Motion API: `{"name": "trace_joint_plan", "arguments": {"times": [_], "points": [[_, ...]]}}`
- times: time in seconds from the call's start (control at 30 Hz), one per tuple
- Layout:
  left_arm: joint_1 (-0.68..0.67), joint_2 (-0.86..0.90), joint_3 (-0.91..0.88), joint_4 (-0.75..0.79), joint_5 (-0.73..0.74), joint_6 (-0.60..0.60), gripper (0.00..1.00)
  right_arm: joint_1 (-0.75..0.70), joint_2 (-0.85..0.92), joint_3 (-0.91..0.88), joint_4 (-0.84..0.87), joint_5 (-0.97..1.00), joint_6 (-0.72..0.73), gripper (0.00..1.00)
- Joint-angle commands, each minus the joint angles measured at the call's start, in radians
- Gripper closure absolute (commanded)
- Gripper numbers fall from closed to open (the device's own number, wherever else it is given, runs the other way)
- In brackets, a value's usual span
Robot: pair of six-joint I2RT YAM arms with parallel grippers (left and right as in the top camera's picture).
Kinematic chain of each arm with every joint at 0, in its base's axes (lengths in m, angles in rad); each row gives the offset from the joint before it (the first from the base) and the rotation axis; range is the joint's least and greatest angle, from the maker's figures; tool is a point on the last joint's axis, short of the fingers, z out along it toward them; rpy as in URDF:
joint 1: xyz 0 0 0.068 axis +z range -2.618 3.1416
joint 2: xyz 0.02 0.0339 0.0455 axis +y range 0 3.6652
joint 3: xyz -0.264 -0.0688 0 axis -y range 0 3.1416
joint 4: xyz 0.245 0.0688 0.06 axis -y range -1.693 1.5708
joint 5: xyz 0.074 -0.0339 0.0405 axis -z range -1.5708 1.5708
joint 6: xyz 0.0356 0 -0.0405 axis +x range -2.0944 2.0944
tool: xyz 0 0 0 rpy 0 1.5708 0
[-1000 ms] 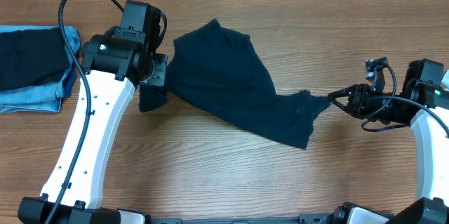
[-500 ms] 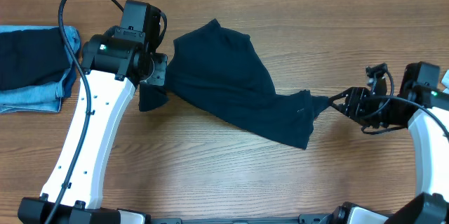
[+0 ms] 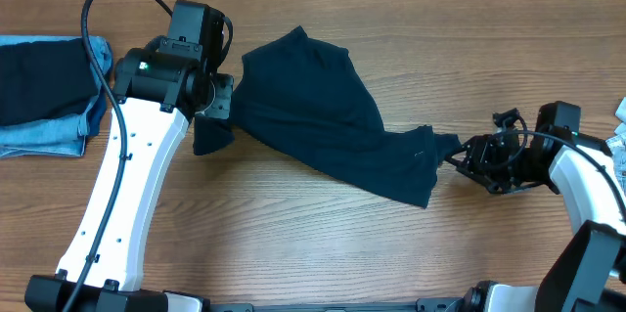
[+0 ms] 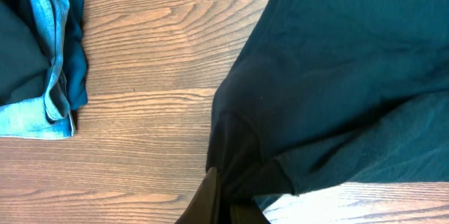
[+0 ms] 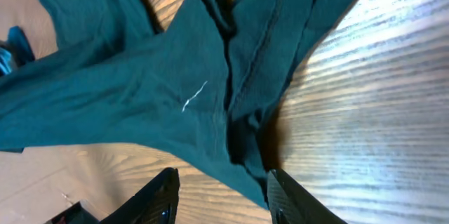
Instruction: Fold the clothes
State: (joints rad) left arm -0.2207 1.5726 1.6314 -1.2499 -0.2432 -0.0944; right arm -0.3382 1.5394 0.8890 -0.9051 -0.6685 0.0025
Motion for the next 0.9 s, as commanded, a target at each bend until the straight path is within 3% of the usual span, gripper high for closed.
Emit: {"name": "trace_joint_plan", "arguments": {"times": [0.0,0.47,0.87], "points": [[0.005,-0.004,0.027,0.002,0.001,0.020,0.96,0.042,0.034,-0.004,0.034,0.032,0.051,0.55],[0.005,-0.004,0.027,-0.003,0.001,0.020,0.96,0.155,0.046,-0.005,0.109,0.152,0.134,0.55],[0.005,-0.004,0.027,-0.004,0.001,0.020,0.96,0.175,0.047,-0.057,0.180,0.132,0.182,0.65]]}}
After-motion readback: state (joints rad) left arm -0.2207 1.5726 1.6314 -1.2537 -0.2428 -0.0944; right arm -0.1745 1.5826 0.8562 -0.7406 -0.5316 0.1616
